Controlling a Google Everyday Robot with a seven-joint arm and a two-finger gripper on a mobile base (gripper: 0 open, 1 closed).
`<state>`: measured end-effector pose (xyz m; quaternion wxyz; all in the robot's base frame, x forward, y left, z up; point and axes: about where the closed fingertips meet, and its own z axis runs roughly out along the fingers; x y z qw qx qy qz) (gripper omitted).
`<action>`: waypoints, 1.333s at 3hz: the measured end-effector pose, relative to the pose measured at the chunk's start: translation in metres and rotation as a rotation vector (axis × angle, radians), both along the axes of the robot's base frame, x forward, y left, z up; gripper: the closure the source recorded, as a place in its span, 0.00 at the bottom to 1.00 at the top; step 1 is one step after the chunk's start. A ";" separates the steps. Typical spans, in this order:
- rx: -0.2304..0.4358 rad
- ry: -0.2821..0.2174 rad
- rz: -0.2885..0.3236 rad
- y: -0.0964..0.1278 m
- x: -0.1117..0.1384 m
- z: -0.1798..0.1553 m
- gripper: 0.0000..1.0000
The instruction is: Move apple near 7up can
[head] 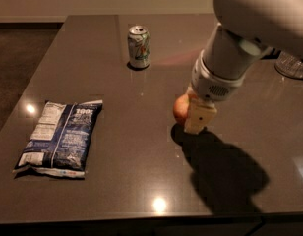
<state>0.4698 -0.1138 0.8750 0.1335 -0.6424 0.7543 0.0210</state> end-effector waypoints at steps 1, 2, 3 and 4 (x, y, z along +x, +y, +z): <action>-0.007 -0.006 -0.054 0.005 0.039 0.019 1.00; 0.002 -0.010 -0.121 0.008 0.085 0.030 1.00; 0.028 -0.027 -0.203 0.015 0.132 0.036 1.00; 0.046 -0.043 -0.260 0.027 0.169 0.033 1.00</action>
Offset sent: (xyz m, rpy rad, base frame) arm 0.1469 0.0113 0.0434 0.0191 -0.0115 -0.2113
